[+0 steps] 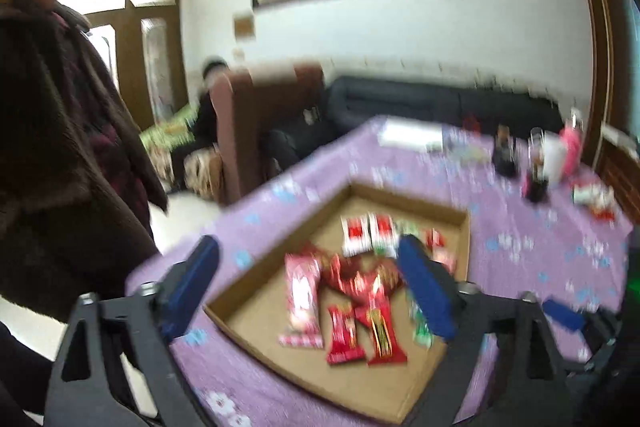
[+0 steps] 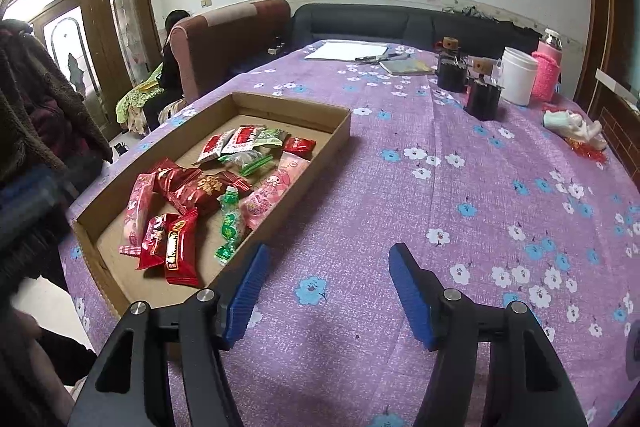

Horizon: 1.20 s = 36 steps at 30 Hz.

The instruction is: Organize snacks

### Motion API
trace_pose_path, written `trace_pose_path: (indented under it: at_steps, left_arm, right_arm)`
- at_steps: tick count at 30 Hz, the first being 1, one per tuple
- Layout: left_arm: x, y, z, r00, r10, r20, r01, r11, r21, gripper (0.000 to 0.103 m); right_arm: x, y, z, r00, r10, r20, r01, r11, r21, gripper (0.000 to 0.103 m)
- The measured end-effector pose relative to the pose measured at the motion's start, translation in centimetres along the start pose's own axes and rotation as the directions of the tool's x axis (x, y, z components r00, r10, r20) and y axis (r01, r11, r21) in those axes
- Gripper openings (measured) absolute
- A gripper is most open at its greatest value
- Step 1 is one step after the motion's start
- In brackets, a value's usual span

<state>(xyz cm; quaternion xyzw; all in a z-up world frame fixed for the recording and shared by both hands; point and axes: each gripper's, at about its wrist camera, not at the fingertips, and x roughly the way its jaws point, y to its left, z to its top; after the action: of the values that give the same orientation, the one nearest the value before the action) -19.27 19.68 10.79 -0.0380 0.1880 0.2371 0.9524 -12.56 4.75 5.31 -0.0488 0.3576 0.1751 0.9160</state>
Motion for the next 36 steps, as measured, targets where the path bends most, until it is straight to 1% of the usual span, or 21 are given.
trace_pose_path:
  at_steps: [1, 3, 4, 5, 6, 7, 8, 9, 10, 12, 14, 20, 23, 27, 31, 36]
  left_arm:
    - [-0.8, 0.3, 0.3, 0.998, 0.015, 0.054, -0.015, 1.000, -0.013, 0.103]
    - [-1.7, 0.9, 0.3, 0.990, 0.052, 0.129, -0.048, 0.998, -0.037, 0.103]
    - [-1.8, 1.0, 0.3, 0.986, 0.079, 0.146, -0.073, 0.996, -0.047, 0.103]
    - [-1.6, 1.1, 0.5, 0.985, 0.099, 0.138, -0.093, 0.995, -0.048, 0.103]
    - [-1.1, 1.1, 0.6, 0.989, 0.102, 0.105, -0.098, 0.994, -0.039, 0.103]
    - [-0.4, 1.2, 0.8, 0.995, 0.083, 0.059, -0.082, 0.996, -0.024, 0.103]
    - [0.4, 1.2, 0.9, 0.999, 0.050, 0.005, -0.050, 0.999, -0.010, 0.103]
    - [1.2, 1.3, 0.9, 0.998, 0.029, -0.047, -0.030, 1.000, -0.009, 0.103]
    - [1.8, 1.3, 0.7, 0.996, 0.027, -0.083, -0.028, 1.000, -0.012, 0.103]
    - [2.6, 1.5, 0.4, 0.991, 0.011, -0.130, -0.014, 1.000, -0.023, 0.103]
    - [3.3, 1.7, 0.1, 0.986, 0.009, -0.167, -0.015, 0.999, -0.034, 0.103]
    - [4.1, 2.2, -0.5, 0.975, -0.006, -0.220, -0.008, 0.998, -0.065, 0.103]
    - [4.6, 2.5, -1.0, 0.968, -0.016, -0.249, -0.005, 0.996, -0.085, 0.103]
    - [5.4, 3.1, -1.5, 0.957, -0.034, -0.288, 0.003, 0.994, -0.106, 0.103]
    - [5.9, 3.6, -1.8, 0.951, -0.041, -0.307, 0.003, 0.992, -0.125, 0.103]
    - [6.4, 4.3, -1.9, 0.948, -0.039, -0.317, -0.005, 0.991, -0.136, 0.103]
  right_arm:
    - [-0.1, 0.2, 0.1, 1.000, 0.000, 0.005, 0.000, 1.000, -0.006, 0.065]
    - [-0.3, 0.4, 0.2, 1.000, 0.000, 0.013, 0.000, 1.000, -0.015, 0.065]
    - [-0.4, 0.5, 0.2, 1.000, 0.001, 0.018, -0.001, 1.000, -0.018, 0.065]
    - [-0.5, 0.5, 0.3, 1.000, 0.003, 0.022, -0.002, 1.000, -0.020, 0.066]
    - [-0.6, 0.6, 0.3, 1.000, 0.004, 0.024, -0.003, 1.000, -0.022, 0.066]
    - [-0.7, 0.7, 0.3, 1.000, 0.004, 0.028, -0.003, 1.000, -0.025, 0.066]
    - [-0.8, 0.8, 0.3, 1.000, 0.002, 0.031, -0.002, 1.000, -0.028, 0.066]
    - [-0.9, 0.9, 0.3, 0.999, 0.000, 0.033, 0.001, 0.999, -0.032, 0.066]
    - [-0.9, 1.0, 0.3, 0.999, 0.000, 0.035, 0.002, 0.999, -0.035, 0.067]
    - [-1.0, 1.1, 0.2, 0.999, -0.001, 0.038, 0.003, 0.999, -0.041, 0.068]
    - [-1.1, 1.3, 0.2, 0.999, -0.003, 0.039, 0.005, 0.999, -0.047, 0.069]
    - [-1.3, 2.7, 0.0, 0.999, -0.006, 0.044, 0.010, 0.996, -0.091, 0.070]
    - [-1.3, 3.4, -0.1, 0.999, 0.000, 0.046, 0.005, 0.994, -0.108, 0.074]
    - [-1.3, 4.5, -0.1, 0.999, -0.003, 0.052, 0.011, 0.989, -0.146, 0.075]
    - [-1.2, 5.8, -0.2, 0.998, -0.009, 0.061, 0.020, 0.982, -0.188, 0.077]
    - [-1.0, 7.1, -0.1, 0.998, -0.018, 0.066, 0.032, 0.973, -0.227, 0.079]
